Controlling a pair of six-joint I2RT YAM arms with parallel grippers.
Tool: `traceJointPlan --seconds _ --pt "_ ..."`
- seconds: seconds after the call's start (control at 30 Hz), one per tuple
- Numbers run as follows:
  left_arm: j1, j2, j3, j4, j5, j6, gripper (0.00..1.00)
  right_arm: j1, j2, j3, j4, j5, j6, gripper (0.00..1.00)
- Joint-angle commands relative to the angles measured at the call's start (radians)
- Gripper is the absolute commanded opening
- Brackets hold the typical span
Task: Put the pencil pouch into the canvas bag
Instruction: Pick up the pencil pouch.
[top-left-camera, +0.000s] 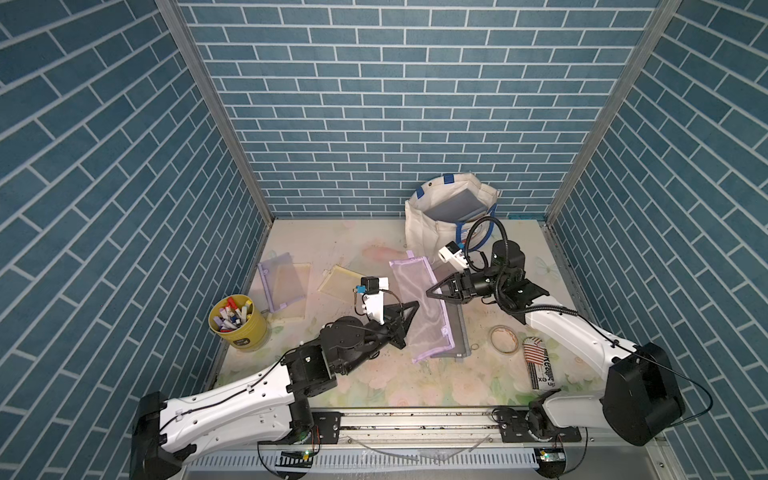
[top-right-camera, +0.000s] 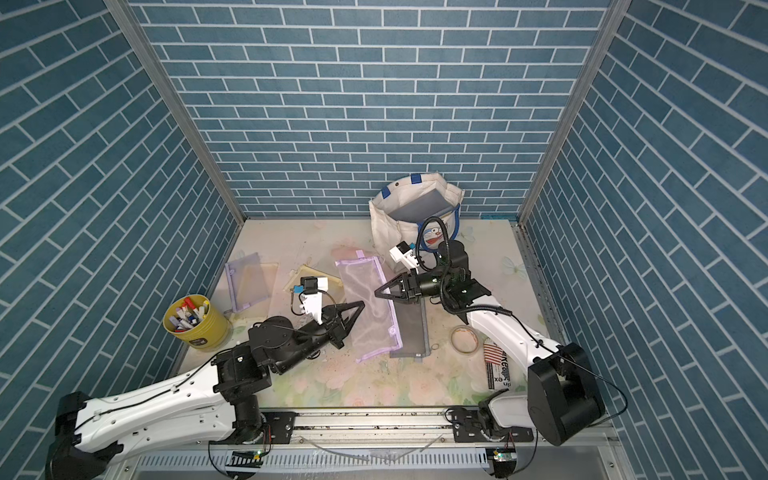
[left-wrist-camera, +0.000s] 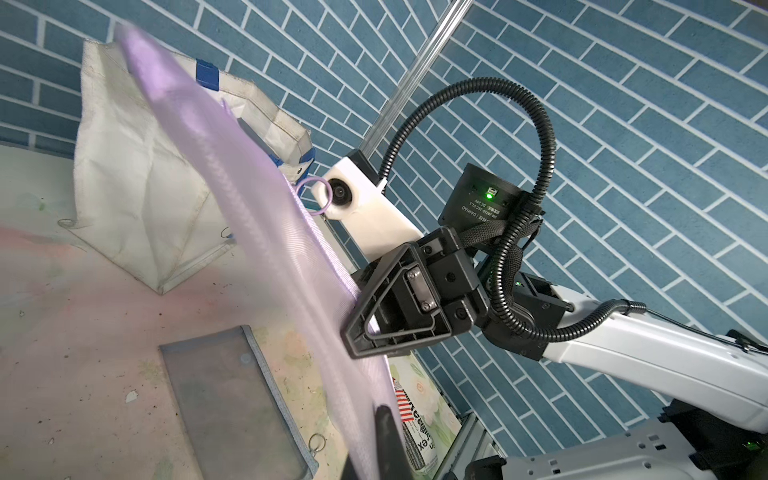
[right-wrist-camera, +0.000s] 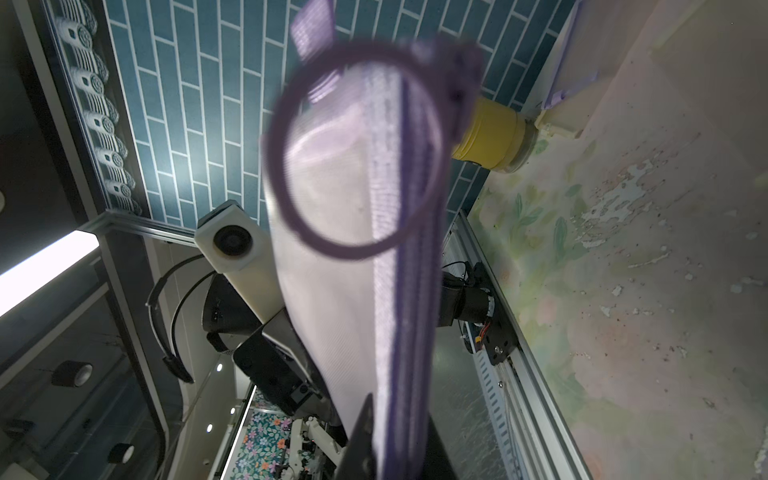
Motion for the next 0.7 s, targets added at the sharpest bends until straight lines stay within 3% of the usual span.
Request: traceJointPlan --seconds 0.0,0.03,0.13,0.2,0.27,0.33,0.47,0.57,0.67 --pt "0.004 -0.027 0.01 -0.048 -0.042 0.011 0.0 0.005 -0.019 0.045 0.058 -0.017 0.027 0.01" --pt "0.004 -0.036 0.008 -0.064 -0.057 0.007 0.02 0.003 -0.014 0.053 0.054 -0.012 0.026 0.0" --pt "0.005 -0.068 -0.006 -0.139 -0.137 -0.024 0.5 -0.027 0.004 0.127 -0.095 0.043 -0.044 0.0" --pt "0.005 -0.089 -0.021 -0.199 -0.197 -0.054 0.8 -0.069 0.028 0.239 -0.326 0.124 -0.177 0.0" --pt "0.004 -0.093 -0.021 -0.268 -0.234 -0.075 0.99 -0.112 0.077 0.372 -0.494 0.217 -0.265 0.0" --pt "0.001 -0.077 -0.014 -0.318 -0.251 -0.087 0.99 -0.157 0.147 0.502 -0.593 0.334 -0.277 0.0" --pt "-0.005 0.01 0.04 -0.383 -0.257 -0.074 1.0 -0.222 0.286 0.73 -0.657 0.657 -0.165 0.0" --pt "-0.025 0.089 0.103 -0.401 -0.273 -0.037 0.99 -0.224 0.388 0.939 -0.756 0.934 -0.14 0.0" --pt "-0.036 0.143 0.118 -0.349 -0.272 -0.026 0.99 -0.224 0.515 1.138 -0.812 1.127 -0.095 0.0"
